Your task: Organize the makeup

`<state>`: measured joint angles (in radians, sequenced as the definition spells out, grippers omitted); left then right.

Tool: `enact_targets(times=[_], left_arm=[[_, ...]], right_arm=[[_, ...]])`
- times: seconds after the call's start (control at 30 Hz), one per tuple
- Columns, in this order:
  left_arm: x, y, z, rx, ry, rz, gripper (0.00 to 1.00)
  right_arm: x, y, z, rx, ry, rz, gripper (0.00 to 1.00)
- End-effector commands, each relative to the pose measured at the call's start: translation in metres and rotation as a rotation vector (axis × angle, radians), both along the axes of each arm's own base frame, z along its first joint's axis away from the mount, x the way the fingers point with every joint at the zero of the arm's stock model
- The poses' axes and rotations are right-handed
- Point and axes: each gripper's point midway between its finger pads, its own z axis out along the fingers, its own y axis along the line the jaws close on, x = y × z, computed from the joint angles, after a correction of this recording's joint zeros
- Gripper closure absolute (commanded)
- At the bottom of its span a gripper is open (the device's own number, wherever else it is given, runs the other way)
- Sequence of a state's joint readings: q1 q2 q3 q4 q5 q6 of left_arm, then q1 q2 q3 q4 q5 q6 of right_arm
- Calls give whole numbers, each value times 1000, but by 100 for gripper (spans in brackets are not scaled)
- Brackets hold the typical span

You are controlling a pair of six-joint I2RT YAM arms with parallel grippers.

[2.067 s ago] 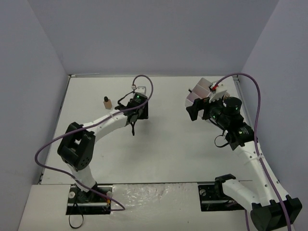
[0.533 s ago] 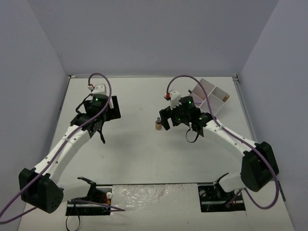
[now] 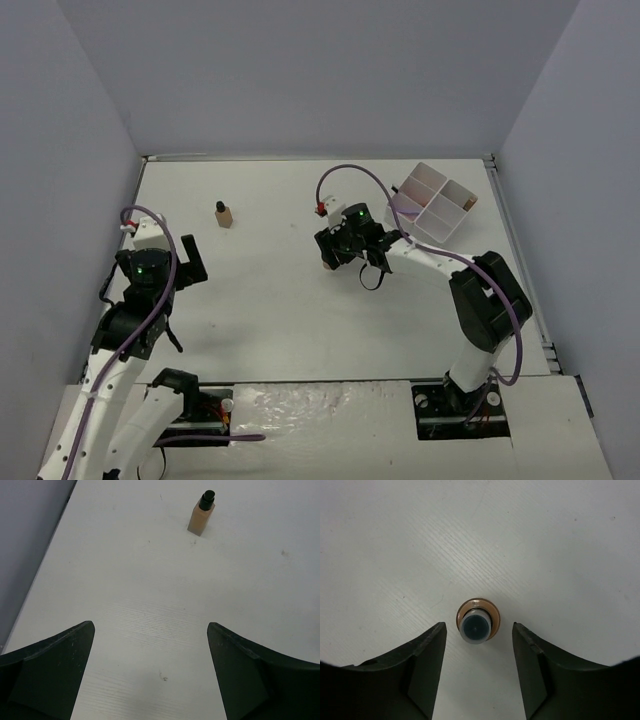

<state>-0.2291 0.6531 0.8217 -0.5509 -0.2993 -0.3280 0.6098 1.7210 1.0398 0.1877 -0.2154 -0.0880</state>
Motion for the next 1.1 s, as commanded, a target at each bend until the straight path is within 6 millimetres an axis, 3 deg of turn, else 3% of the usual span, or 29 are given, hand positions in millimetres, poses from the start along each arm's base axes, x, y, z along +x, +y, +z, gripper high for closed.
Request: enact_targets(times=[0.0, 0.27, 0.57, 0.7, 0.77, 0.87, 1.07], left_arm=[[-7, 9, 13, 17, -66, 26, 5], [-2, 11, 14, 13, -82, 52, 6], [3, 6, 9, 14, -53, 33, 5], [4, 6, 8, 14, -49, 30, 6], [4, 5, 8, 16, -48, 27, 6], [4, 6, 7, 19, -46, 27, 6], [6, 5, 6, 18, -39, 23, 6]], right_arm=[[29, 17, 31, 52, -137, -5, 53], [30, 16, 29, 43, -148, -8, 73], [32, 18, 37, 52, -160, -10, 73], [33, 19, 36, 51, -160, -10, 83], [34, 19, 37, 51, -160, -11, 80], [35, 20, 38, 52, -161, -12, 62], [37, 24, 44, 58, -170, -5, 57]])
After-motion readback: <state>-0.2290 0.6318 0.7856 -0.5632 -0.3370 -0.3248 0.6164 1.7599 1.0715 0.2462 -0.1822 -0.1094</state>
